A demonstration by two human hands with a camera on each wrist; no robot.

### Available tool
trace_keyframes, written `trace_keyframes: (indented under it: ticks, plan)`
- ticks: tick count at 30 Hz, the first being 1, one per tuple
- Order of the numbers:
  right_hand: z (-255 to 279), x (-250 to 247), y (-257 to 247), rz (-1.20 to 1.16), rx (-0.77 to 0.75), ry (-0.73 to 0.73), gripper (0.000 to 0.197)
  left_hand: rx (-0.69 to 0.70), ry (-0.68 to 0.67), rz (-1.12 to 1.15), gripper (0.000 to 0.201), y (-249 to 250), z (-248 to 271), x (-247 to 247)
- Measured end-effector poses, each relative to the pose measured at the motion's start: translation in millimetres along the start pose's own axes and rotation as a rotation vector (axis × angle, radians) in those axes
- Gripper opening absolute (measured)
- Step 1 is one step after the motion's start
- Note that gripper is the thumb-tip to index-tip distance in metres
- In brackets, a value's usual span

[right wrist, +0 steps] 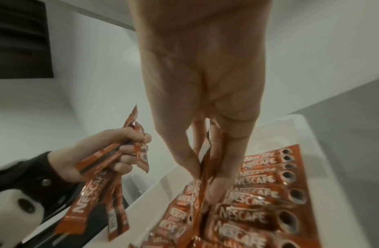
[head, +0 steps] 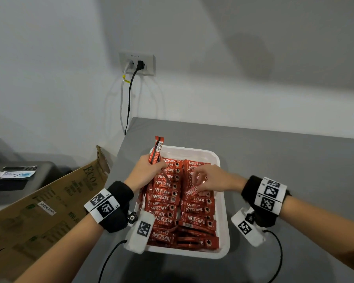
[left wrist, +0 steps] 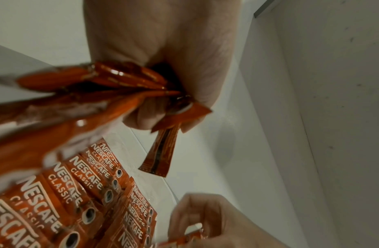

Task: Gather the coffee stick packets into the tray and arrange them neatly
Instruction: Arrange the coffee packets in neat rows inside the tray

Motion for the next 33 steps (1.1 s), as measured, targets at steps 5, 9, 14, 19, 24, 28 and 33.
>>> trace_keyframes:
  ticks: [5,9,14,19,24,28,33]
  plan:
    - [9.4,18.7,15.8,0.143,0.047,-0.022,0.013,-0.004,-0.007,-0.009,0.018,0.8,-1.7,4.6]
    - [9.4,33.3,22.7,0.110,0.075,-0.053,0.014,-0.021,-0.013,-0.016,0.030,-1.5,-1.2,4.5]
    - [9.5,36.6,17.7,0.240,0.026,-0.018,0.017,-0.017,-0.005,-0.021,0.012,-1.7,-1.7,2.7]
    - [10.9,29.7,14.5,0.268,-0.011,0.018,0.009,-0.012,-0.017,-0.008,0.007,-2.6,-1.2,2.8]
    - [5.1,10.7,9.7,0.147,-0.011,0.090,0.014,-0.015,-0.028,-0.021,0.007,-3.1,0.0,4.5]
    - [6.1,36.3,6.5,0.109,-0.042,-0.052,0.016,-0.025,-0.027,-0.028,0.022,-3.4,-1.1,5.6]
    - [8.0,50.1,12.5,0.196,-0.012,-0.097,0.019,-0.029,-0.020,-0.022,0.027,-3.4,-0.4,4.0]
Point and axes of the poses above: each hand's wrist, its own z-axis away from the middle knuckle, its own x-axis out of the palm, y = z × x, the point moved 10 cm from there along -z, towards the middle knuckle, and after that the axes turned 5 degrees about y, right-handed, at the moved point
